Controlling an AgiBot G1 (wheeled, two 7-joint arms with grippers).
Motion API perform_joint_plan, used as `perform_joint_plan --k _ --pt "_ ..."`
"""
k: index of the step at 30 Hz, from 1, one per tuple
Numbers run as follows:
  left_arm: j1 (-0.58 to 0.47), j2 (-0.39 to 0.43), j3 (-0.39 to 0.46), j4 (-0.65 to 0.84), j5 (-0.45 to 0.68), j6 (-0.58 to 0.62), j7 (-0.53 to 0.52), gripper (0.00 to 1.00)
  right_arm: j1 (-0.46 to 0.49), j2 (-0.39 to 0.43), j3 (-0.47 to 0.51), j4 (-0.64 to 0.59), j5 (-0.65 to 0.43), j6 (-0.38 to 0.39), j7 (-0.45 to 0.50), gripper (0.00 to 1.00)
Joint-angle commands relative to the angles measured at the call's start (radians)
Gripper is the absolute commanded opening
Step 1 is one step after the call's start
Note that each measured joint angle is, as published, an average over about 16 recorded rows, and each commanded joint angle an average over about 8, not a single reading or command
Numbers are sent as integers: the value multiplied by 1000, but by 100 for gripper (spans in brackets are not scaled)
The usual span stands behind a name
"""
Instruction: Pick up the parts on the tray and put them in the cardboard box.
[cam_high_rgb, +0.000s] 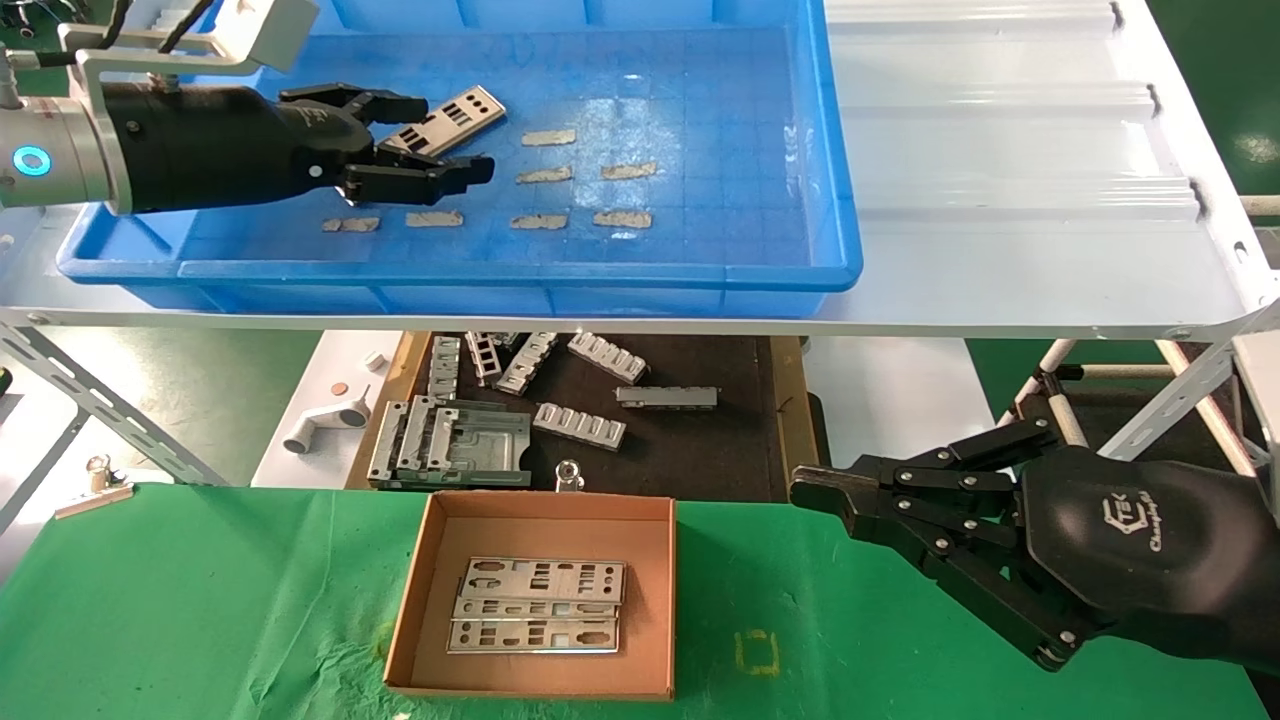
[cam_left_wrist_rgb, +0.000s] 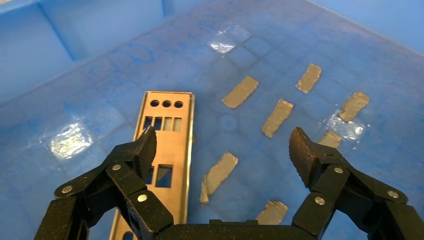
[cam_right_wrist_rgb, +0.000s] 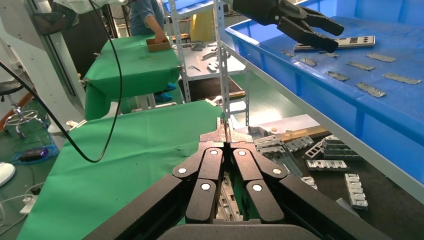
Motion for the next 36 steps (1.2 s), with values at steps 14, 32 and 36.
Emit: perform_joint_plan --k 14,32,36 --pt "9 9 -6 15 -8 -58 24 0 0 0 0 0 0 0 0 0" --pt "4 9 -12 16 -17 -94 27 0 0 0 0 0 0 0 0 0" --pt "3 8 -13 15 -19 -92 29 0 0 0 0 0 0 0 0 0"
